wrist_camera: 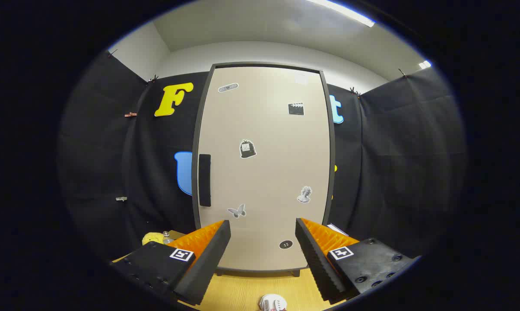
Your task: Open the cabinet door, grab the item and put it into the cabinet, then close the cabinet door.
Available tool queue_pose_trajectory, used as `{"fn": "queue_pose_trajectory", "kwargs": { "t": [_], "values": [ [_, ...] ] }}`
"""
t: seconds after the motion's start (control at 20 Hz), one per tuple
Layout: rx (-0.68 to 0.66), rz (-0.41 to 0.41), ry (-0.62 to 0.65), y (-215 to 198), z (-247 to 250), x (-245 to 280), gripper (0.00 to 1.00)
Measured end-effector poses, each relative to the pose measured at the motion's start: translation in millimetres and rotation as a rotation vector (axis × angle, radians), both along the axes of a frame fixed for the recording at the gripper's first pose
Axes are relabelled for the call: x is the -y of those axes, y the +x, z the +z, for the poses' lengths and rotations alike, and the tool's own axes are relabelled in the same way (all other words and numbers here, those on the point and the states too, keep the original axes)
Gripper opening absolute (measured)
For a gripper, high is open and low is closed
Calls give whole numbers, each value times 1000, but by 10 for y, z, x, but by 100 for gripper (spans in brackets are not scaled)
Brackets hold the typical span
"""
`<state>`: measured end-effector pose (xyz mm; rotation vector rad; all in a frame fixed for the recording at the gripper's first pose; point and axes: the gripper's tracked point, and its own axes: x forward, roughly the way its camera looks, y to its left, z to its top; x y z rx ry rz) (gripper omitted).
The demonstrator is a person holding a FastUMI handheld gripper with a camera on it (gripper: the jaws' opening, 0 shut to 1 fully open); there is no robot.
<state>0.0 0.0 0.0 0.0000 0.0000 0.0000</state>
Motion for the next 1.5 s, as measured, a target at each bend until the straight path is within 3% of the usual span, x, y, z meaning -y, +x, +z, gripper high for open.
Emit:
{"fn": "queue_pose_trajectory", "kwargs": {
  "t": [0.95, 1.5],
  "values": [
    [2, 15, 5, 85, 195, -216, 98],
    [2, 55, 35, 542, 376, -703, 98]
  ]
}}
